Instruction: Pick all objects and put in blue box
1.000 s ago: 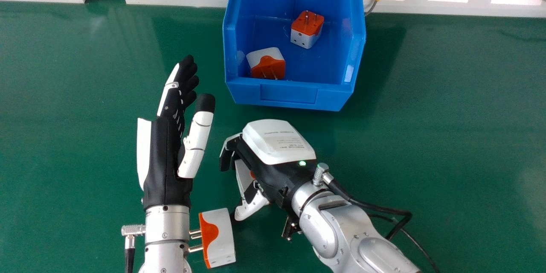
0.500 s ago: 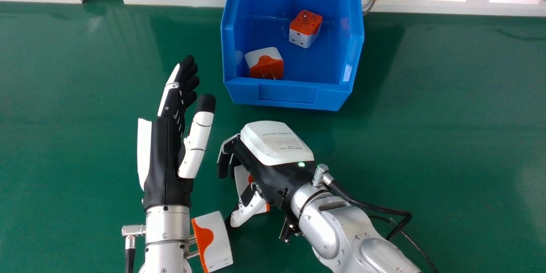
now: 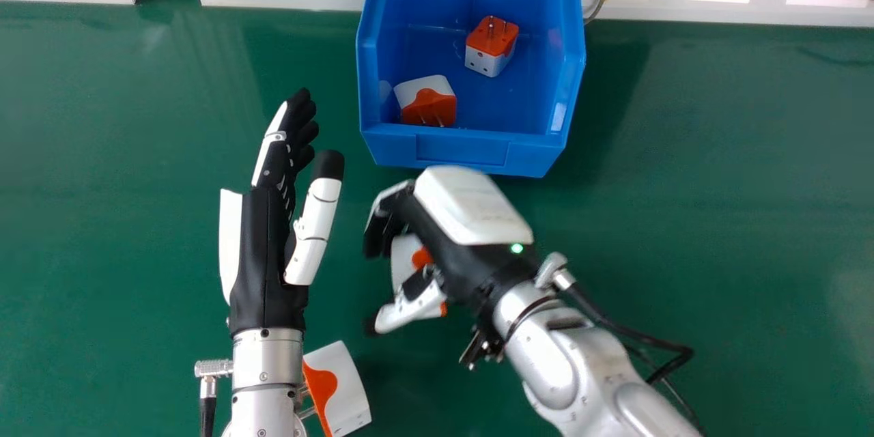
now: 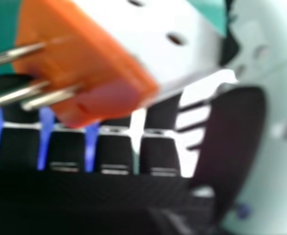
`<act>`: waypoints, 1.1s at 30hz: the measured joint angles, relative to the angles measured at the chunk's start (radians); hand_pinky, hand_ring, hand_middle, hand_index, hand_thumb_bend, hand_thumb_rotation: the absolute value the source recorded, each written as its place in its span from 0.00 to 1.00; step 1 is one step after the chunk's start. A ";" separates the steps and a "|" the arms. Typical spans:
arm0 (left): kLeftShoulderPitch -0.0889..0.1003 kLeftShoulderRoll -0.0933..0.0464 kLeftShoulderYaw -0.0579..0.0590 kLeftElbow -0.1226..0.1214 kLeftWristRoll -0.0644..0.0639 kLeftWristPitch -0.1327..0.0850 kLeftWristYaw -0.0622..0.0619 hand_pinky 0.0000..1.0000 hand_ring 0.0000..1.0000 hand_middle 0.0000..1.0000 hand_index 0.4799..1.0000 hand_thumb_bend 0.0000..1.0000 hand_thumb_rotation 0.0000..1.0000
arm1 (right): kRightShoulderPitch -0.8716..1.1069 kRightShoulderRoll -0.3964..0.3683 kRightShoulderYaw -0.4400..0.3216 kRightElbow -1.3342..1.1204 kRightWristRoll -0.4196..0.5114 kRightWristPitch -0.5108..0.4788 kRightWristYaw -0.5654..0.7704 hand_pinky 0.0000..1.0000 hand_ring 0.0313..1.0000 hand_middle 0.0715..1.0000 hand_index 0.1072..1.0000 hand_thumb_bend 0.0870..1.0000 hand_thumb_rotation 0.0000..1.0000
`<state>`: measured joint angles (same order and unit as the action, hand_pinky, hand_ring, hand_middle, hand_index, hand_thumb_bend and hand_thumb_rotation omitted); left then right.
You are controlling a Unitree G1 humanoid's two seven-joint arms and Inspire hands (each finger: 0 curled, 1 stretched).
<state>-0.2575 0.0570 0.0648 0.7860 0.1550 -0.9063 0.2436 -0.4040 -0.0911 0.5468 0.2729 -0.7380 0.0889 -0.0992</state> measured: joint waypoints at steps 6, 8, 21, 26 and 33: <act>0.000 0.000 0.000 0.000 0.000 0.000 0.000 0.89 0.89 0.91 0.79 0.69 0.90 | 0.034 -0.001 -0.017 -0.038 0.000 -0.023 -0.041 0.23 0.42 0.46 0.41 0.48 0.00; 0.000 0.000 0.000 0.000 0.000 0.001 0.000 0.89 0.89 0.91 0.79 0.69 0.90 | 0.037 -0.002 -0.027 -0.045 0.002 -0.037 -0.052 0.26 0.42 0.46 0.41 0.48 0.00; -0.009 -0.003 0.001 0.001 0.000 0.003 0.004 0.89 0.89 0.91 0.79 0.70 0.90 | 0.063 -0.060 -0.148 -0.196 0.020 -0.055 -0.074 0.30 0.40 0.47 0.42 0.47 0.00; -0.025 -0.004 0.001 0.012 0.000 0.004 0.019 0.89 0.89 0.91 0.79 0.70 0.90 | 0.007 -0.097 -0.203 -0.199 0.015 -0.061 -0.106 0.30 0.40 0.47 0.42 0.47 0.00; -0.038 -0.006 0.001 0.021 0.000 0.005 0.021 0.89 0.89 0.91 0.78 0.71 0.89 | -0.218 -0.152 -0.260 -0.094 -0.014 -0.106 -0.199 0.31 0.41 0.48 0.42 0.46 0.00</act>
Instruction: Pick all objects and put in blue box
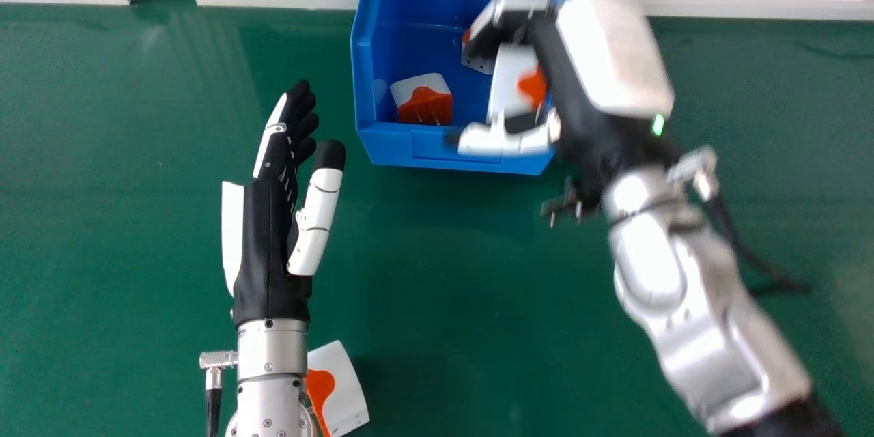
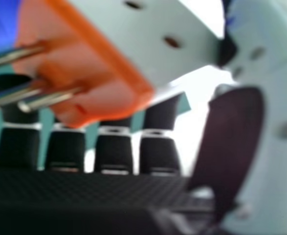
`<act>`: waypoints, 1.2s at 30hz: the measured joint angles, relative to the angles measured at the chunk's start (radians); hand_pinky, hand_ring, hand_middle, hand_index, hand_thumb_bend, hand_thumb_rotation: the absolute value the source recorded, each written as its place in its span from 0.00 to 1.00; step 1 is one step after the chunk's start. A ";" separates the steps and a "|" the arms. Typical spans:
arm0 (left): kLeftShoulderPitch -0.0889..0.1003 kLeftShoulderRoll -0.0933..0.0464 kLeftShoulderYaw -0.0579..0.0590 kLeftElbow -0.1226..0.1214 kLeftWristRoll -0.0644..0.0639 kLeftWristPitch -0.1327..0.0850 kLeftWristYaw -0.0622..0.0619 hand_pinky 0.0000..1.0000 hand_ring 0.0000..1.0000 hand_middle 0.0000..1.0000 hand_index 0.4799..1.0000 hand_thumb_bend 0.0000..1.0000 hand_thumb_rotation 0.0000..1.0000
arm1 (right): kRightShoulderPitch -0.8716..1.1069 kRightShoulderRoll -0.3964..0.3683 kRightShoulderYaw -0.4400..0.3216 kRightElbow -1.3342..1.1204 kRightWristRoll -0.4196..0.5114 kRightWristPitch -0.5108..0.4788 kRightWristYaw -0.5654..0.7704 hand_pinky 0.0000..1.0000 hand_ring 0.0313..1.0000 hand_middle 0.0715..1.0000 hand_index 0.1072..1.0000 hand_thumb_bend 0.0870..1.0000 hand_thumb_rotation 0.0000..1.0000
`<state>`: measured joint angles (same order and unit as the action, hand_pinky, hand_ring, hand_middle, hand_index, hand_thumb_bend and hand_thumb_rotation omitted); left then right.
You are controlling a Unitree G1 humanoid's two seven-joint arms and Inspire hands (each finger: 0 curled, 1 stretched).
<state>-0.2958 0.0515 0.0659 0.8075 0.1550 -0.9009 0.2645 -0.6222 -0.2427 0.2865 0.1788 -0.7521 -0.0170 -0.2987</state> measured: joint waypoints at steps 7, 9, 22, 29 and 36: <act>-0.019 0.000 0.000 0.013 0.001 -0.001 0.010 0.89 0.89 0.91 0.78 0.72 0.89 | -0.191 -0.013 0.019 0.313 -0.014 -0.088 -0.082 0.31 0.41 0.48 0.43 0.46 0.00; -0.025 0.002 0.001 0.022 0.001 -0.002 0.018 0.89 0.89 0.91 0.78 0.72 0.89 | -0.244 -0.016 0.035 0.397 -0.034 -0.115 -0.110 0.31 0.41 0.48 0.43 0.46 0.00; -0.043 0.002 0.000 0.052 0.001 -0.012 0.024 0.89 0.89 0.91 0.77 0.73 0.89 | -0.574 0.027 0.190 0.958 -0.121 -0.210 -0.281 0.35 0.40 0.47 0.44 0.46 0.00; -0.043 0.003 0.001 0.061 0.001 -0.017 0.033 0.88 0.89 0.91 0.77 0.74 0.89 | -0.584 0.039 0.240 1.074 -0.125 -0.228 -0.318 0.34 0.42 0.48 0.43 0.45 0.00; -0.043 0.002 0.000 0.067 0.001 -0.017 0.035 0.87 0.89 0.91 0.77 0.74 0.89 | -0.584 0.039 0.252 1.080 -0.124 -0.253 -0.343 0.34 0.42 0.48 0.44 0.45 0.00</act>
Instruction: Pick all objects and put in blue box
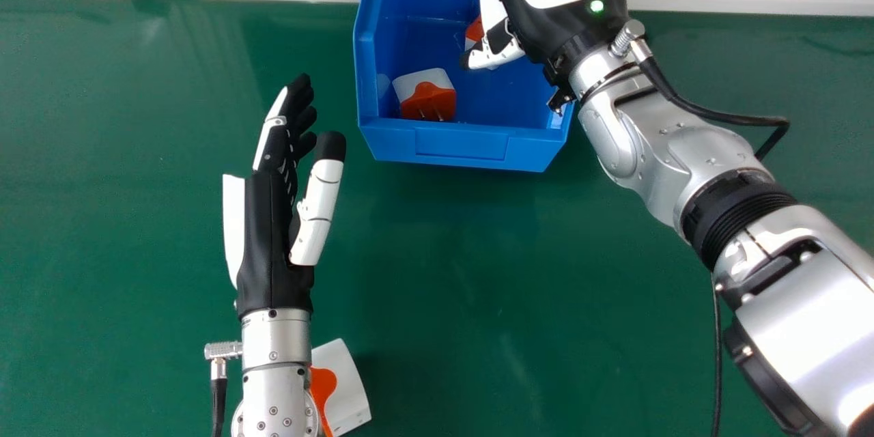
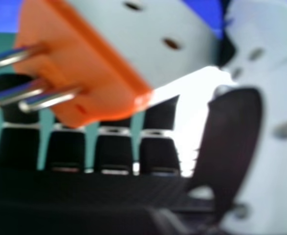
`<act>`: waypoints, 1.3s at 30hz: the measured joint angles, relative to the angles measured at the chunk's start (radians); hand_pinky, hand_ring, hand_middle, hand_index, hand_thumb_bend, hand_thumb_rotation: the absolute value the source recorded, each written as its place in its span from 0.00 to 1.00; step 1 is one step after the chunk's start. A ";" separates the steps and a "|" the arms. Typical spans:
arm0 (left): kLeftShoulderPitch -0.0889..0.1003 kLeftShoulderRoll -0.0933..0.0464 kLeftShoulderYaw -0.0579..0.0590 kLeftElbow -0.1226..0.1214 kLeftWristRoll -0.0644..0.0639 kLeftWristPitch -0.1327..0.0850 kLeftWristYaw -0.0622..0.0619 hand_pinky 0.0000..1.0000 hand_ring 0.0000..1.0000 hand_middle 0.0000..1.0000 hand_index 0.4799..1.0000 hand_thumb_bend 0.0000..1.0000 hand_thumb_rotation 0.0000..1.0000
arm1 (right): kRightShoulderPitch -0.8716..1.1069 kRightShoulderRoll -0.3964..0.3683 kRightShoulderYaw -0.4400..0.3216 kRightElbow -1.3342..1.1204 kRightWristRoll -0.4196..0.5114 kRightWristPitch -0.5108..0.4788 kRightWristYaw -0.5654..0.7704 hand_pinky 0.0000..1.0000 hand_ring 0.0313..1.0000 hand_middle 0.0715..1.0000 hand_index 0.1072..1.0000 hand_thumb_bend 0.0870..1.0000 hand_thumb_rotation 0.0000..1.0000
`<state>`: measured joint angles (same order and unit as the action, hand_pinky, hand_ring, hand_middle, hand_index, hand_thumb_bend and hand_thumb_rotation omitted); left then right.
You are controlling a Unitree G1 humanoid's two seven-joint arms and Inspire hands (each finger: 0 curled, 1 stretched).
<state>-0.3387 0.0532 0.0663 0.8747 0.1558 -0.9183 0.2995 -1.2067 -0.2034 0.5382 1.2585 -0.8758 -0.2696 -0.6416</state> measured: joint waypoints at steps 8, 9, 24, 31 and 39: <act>0.000 0.000 0.000 0.000 -0.001 0.000 0.001 0.87 0.89 0.90 0.77 0.74 0.89 | -0.004 0.011 0.018 0.001 -0.001 0.072 0.013 0.34 0.44 0.47 0.44 0.45 0.00; 0.000 0.000 0.000 0.000 -0.001 0.000 0.001 0.87 0.89 0.90 0.77 0.74 0.89 | -0.006 0.015 0.019 0.001 0.000 0.089 0.027 0.34 0.44 0.49 0.44 0.45 0.00; 0.000 0.003 0.000 0.001 -0.001 0.000 0.001 0.86 0.88 0.90 0.76 0.75 0.88 | -0.019 0.022 0.036 -0.003 0.000 0.153 0.040 0.85 0.88 0.89 0.88 0.88 0.33; 0.000 0.003 0.000 0.001 -0.001 0.000 0.001 0.86 0.88 0.90 0.76 0.75 0.88 | -0.019 0.027 0.037 -0.008 0.000 0.177 0.006 0.96 0.97 0.97 0.97 0.97 0.41; 0.000 0.003 0.000 0.000 -0.001 0.000 0.001 0.86 0.88 0.90 0.76 0.75 0.88 | -0.019 0.034 0.038 -0.022 0.000 0.193 -0.009 0.99 0.99 0.99 0.99 0.99 0.43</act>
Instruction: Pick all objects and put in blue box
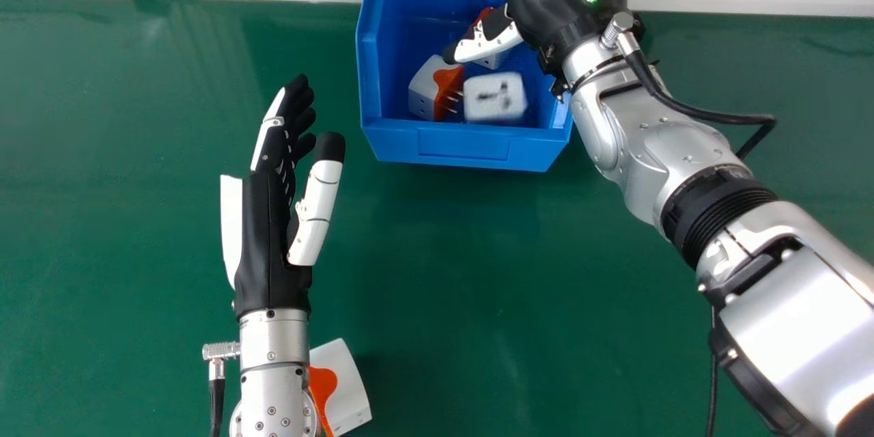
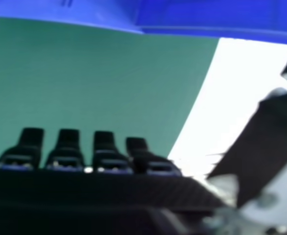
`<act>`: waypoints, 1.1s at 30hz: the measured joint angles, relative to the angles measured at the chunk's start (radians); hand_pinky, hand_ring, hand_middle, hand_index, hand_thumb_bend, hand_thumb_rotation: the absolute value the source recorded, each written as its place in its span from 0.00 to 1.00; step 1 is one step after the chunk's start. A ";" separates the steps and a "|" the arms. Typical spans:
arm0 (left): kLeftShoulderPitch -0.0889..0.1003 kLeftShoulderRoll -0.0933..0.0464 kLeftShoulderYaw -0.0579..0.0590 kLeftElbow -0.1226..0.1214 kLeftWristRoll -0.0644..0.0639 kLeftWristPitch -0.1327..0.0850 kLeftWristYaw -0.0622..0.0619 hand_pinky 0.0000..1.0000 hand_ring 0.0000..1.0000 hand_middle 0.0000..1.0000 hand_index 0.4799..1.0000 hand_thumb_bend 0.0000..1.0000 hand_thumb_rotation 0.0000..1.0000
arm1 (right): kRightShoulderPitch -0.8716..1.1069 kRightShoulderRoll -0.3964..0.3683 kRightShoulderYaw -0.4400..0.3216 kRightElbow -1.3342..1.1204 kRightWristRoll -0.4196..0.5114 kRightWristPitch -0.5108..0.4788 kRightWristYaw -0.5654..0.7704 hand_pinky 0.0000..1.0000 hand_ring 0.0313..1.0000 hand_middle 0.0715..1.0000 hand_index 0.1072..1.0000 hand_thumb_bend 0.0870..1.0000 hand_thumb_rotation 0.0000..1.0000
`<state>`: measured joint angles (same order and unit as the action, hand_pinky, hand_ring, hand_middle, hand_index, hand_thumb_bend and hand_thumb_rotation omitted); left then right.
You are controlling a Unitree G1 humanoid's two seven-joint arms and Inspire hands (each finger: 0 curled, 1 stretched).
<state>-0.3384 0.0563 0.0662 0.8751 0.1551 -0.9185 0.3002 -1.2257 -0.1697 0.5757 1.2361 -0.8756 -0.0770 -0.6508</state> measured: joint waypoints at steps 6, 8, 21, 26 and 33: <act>0.003 0.001 0.000 -0.003 0.001 -0.002 0.000 0.86 0.88 0.90 0.76 0.75 0.88 | 0.007 -0.026 -0.006 -0.108 0.002 0.002 -0.010 0.99 1.00 1.00 1.00 1.00 0.44; 0.007 0.001 -0.001 -0.008 0.002 -0.002 0.000 0.86 0.88 0.90 0.76 0.75 0.88 | 0.017 -0.049 -0.022 -0.192 0.003 0.005 -0.007 1.00 1.00 1.00 1.00 1.00 0.45; 0.052 0.010 0.001 -0.073 0.002 0.009 0.002 0.86 0.88 0.90 0.76 0.75 0.88 | 0.673 -0.094 -0.266 -0.944 0.452 -0.366 0.137 0.92 0.97 0.98 1.00 0.99 0.47; 0.059 0.011 0.000 -0.097 0.001 0.015 -0.004 0.86 0.88 0.89 0.76 0.75 0.88 | 0.824 -0.092 -0.265 -1.055 0.756 -0.365 0.490 0.84 0.93 0.94 0.98 0.99 0.47; 0.068 0.040 0.032 -0.107 -0.021 0.018 -0.021 0.86 0.88 0.89 0.77 0.74 0.88 | 0.953 -0.160 -0.265 -1.212 0.987 -0.124 0.926 0.80 0.90 0.92 0.96 1.00 0.46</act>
<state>-0.2707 0.0959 0.0983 0.7679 0.1341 -0.9006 0.2794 -0.2722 -0.3296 0.3103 0.0245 0.1115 -0.2007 0.2753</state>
